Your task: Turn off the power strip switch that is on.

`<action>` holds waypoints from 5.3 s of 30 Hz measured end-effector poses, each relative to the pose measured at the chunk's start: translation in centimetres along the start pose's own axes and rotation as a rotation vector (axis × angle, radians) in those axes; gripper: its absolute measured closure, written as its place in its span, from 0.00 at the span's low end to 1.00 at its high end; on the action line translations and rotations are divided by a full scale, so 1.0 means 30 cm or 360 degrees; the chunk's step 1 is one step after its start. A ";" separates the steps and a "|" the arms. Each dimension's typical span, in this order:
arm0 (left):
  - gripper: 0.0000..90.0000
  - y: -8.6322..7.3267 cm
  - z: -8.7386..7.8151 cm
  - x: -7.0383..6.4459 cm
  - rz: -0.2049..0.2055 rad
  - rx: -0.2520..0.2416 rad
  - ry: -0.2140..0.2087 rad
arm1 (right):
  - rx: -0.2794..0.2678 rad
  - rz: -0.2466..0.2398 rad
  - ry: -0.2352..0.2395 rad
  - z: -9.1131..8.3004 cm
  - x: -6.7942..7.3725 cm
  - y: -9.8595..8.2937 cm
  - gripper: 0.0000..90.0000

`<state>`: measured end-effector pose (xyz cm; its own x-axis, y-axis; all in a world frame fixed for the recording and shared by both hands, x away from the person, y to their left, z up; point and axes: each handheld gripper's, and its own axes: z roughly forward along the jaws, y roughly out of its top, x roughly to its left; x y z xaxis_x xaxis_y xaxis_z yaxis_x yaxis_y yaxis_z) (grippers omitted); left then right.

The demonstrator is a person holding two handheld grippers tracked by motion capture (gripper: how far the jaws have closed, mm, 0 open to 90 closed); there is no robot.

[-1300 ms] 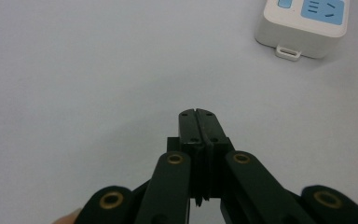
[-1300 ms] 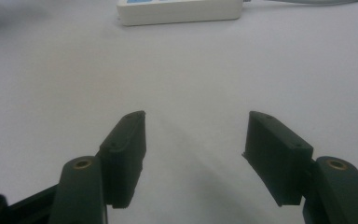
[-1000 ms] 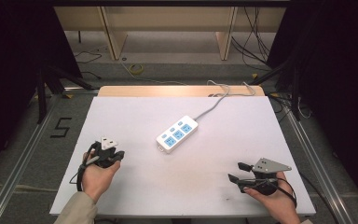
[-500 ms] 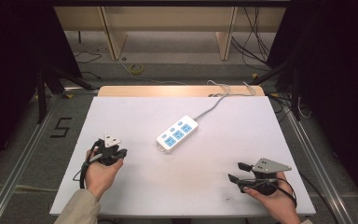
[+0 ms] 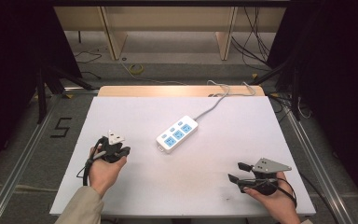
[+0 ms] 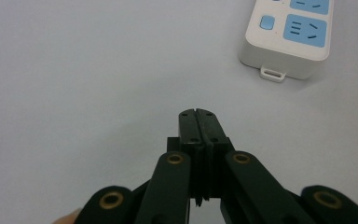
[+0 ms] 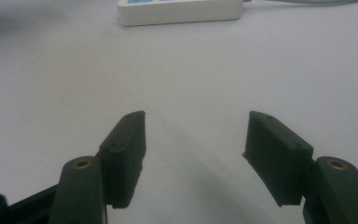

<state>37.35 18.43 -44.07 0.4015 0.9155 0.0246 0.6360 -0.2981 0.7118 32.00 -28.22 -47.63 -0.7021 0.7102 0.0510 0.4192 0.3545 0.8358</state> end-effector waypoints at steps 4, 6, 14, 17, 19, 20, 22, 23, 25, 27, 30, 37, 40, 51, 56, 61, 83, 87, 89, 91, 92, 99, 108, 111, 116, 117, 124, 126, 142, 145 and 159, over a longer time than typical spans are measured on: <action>1.00 0.009 0.005 -0.006 0.0016 0.0005 -0.0005 | 0.0000 -0.0001 0.0000 0.000 0.000 0.000 0.43; 1.00 0.012 0.008 -0.010 0.0015 0.0001 -0.0002 | -0.0002 -0.0001 0.0000 0.000 0.000 0.000 0.43; 1.00 0.021 0.017 -0.016 0.0023 0.0006 -0.0010 | -0.0001 0.0001 0.0002 0.000 0.000 0.000 0.43; 1.00 0.025 0.021 -0.021 0.0025 0.0006 -0.0015 | -0.0001 0.0002 0.0003 0.001 0.000 0.000 0.43; 1.00 0.028 0.025 -0.024 0.0035 0.0009 -0.0024 | -0.0001 0.0003 0.0004 0.001 0.001 0.000 0.43; 1.00 0.030 0.026 -0.026 0.0038 0.0013 -0.0022 | -0.0001 0.0003 0.0004 0.001 0.001 0.000 0.43; 1.00 0.034 0.030 -0.029 0.0042 0.0010 -0.0024 | -0.0001 0.0003 0.0004 0.001 0.000 0.000 0.43; 1.00 0.036 0.032 -0.031 0.0047 0.0015 -0.0025 | -0.0001 0.0003 0.0004 0.001 0.000 0.000 0.43; 1.00 0.040 0.036 -0.036 0.0048 0.0014 -0.0028 | -0.0001 0.0004 0.0004 0.001 0.000 0.000 0.43; 1.00 0.045 0.040 -0.040 0.0052 0.0014 -0.0030 | -0.0001 0.0004 0.0004 0.001 0.000 0.000 0.43; 1.00 0.050 0.046 -0.046 0.0054 0.0015 -0.0036 | -0.0002 0.0006 0.0005 0.001 0.000 0.000 0.43; 1.00 0.060 0.055 -0.053 0.0070 0.0026 -0.0045 | -0.0003 0.0005 0.0006 0.001 0.000 0.000 0.43; 1.00 0.065 0.059 -0.056 0.0065 0.0022 -0.0046 | -0.0003 0.0005 0.0006 0.001 0.000 0.000 0.43; 1.00 0.086 0.068 -0.075 0.0087 0.0019 -0.0060 | -0.0002 0.0005 0.0007 0.001 0.000 0.000 0.43; 1.00 0.090 0.074 -0.076 0.0081 0.0018 -0.0062 | -0.0003 0.0004 0.0008 0.001 0.000 0.000 0.43; 1.00 0.094 0.077 -0.075 0.0088 0.0028 -0.0064 | -0.0002 0.0005 0.0009 0.001 0.000 0.000 0.43; 1.00 0.125 0.106 -0.097 0.0102 0.0041 -0.0092 | -0.0003 0.0006 0.0010 0.001 0.000 0.000 0.43; 1.00 0.134 0.111 -0.098 0.0108 0.0055 -0.0095 | -0.0002 0.0005 0.0009 0.001 0.000 0.000 0.43; 1.00 0.137 0.116 -0.100 0.0111 0.0061 -0.0099 | -0.0002 0.0005 0.0010 0.001 0.000 0.000 0.43; 1.00 0.138 0.121 -0.101 0.0107 0.0070 -0.0103 | -0.0002 0.0006 0.0010 0.001 0.000 0.000 0.43; 1.00 0.138 0.123 -0.102 0.0107 0.0077 -0.0104 | -0.0002 0.0006 0.0009 0.001 0.000 -0.001 0.43; 1.00 0.148 0.132 -0.098 0.0110 0.0091 -0.0110 | -0.0003 0.0008 0.0011 0.002 0.001 0.000 0.43; 1.00 0.175 0.138 -0.106 0.0131 0.0089 -0.0109 | -0.0004 0.0003 0.0013 0.002 0.001 -0.001 0.43; 1.00 0.184 0.140 -0.109 0.0138 0.0091 -0.0110 | -0.0003 0.0003 0.0014 0.002 0.001 -0.001 0.43; 1.00 0.199 0.142 -0.112 0.0144 0.0093 -0.0105 | -0.0001 0.0001 0.0016 0.003 0.001 -0.001 0.43; 1.00 0.201 0.143 -0.113 0.0147 0.0093 -0.0106 | -0.0001 0.0000 0.0016 0.003 0.001 -0.001 0.43; 0.99 0.220 0.149 -0.120 0.0151 0.0104 -0.0114 | -0.0001 -0.0001 0.0017 0.003 0.002 -0.001 0.43; 0.99 0.224 0.152 -0.121 0.0151 0.0104 -0.0116 | 0.0001 -0.0001 0.0018 0.003 0.002 -0.001 0.43; 0.99 0.258 0.168 -0.128 0.0168 0.0127 -0.0105 | 0.0006 0.0004 0.0025 0.004 0.003 -0.002 0.42; 0.99 0.264 0.171 -0.131 0.0181 0.0127 -0.0104 | 0.0006 0.0009 0.0025 0.004 0.003 -0.002 0.42; 1.00 0.289 0.203 -0.149 0.0201 0.0130 -0.0115 | 0.0008 -0.0003 0.0027 0.005 0.002 -0.002 0.42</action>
<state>45.08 10.11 -42.29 0.5261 0.8485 0.0577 0.6278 -0.4332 0.6467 32.01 -28.11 -47.76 -0.7125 0.6992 0.0585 0.4207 0.3590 0.8331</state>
